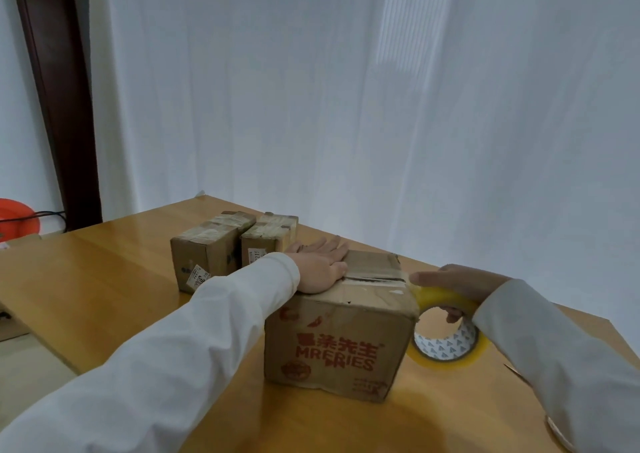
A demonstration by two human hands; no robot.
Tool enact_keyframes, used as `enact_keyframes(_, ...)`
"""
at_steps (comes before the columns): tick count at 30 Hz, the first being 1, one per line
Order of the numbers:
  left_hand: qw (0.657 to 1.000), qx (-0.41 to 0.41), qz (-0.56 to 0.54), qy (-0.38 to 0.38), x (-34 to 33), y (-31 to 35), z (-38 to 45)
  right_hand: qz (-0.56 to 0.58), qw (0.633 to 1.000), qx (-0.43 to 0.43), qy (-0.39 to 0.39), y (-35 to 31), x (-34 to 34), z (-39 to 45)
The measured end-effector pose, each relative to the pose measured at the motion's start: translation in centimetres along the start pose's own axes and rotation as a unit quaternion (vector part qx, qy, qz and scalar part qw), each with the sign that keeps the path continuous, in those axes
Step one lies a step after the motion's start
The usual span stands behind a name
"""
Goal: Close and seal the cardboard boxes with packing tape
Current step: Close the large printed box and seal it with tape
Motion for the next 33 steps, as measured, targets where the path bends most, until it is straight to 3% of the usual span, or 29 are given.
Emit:
enact_keyframes(4,1.0,0.001,0.01,0.003,0.0,-0.2,0.1,-0.073,0.993,-0.076,0.052,2.1,-1.0,0.4)
enact_keyframes(8,1.0,0.011,0.024,0.012,0.3,0.1,-0.4,-0.042,0.994,-0.069,0.078,3.0,-1.7,0.3)
enact_keyframes(10,0.993,0.044,0.112,0.015,0.7,0.0,-0.7,-0.044,0.995,-0.041,0.074,2.8,-1.6,0.4)
enact_keyframes(12,0.961,0.09,0.258,0.036,1.9,0.4,-0.9,-0.063,0.995,-0.026,0.072,2.4,-1.7,0.4)
enact_keyframes(14,0.934,0.075,0.341,0.073,3.3,3.0,-0.7,-0.115,0.99,-0.018,0.079,1.8,-1.5,0.3)
enact_keyframes(15,0.941,0.039,0.325,0.084,3.5,4.9,-0.3,-0.145,0.986,-0.015,0.082,1.5,-1.4,0.1)
enact_keyframes(17,0.977,-0.041,0.195,0.08,3.1,8.5,0.8,-0.172,0.981,0.001,0.091,1.0,-1.3,0.1)
enact_keyframes(21,0.995,-0.074,-0.008,0.064,0.8,9.4,2.7,-0.019,0.995,0.042,0.087,2.6,-1.9,-0.1)
enact_keyframes(24,0.995,-0.079,-0.038,0.045,0.0,8.4,3.4,0.104,0.99,0.026,0.096,5.0,-1.9,0.3)
enact_keyframes(28,0.993,-0.091,-0.052,0.044,-0.1,8.2,3.9,0.126,0.986,0.014,0.106,5.5,-2.0,0.1)
enact_keyframes(33,0.993,-0.096,-0.049,0.056,-0.3,8.0,4.2,0.0,0.994,-0.009,0.108,5.1,-0.5,-1.7)
Point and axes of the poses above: each hand's wrist, its own z-axis towards the middle knuckle, its own x-axis out of the back of the hand, y = z × x, the point moved 8 cm from there along z, towards the middle knuckle, and after that the axes turned 1 degree about x, right-handed, at the moved point
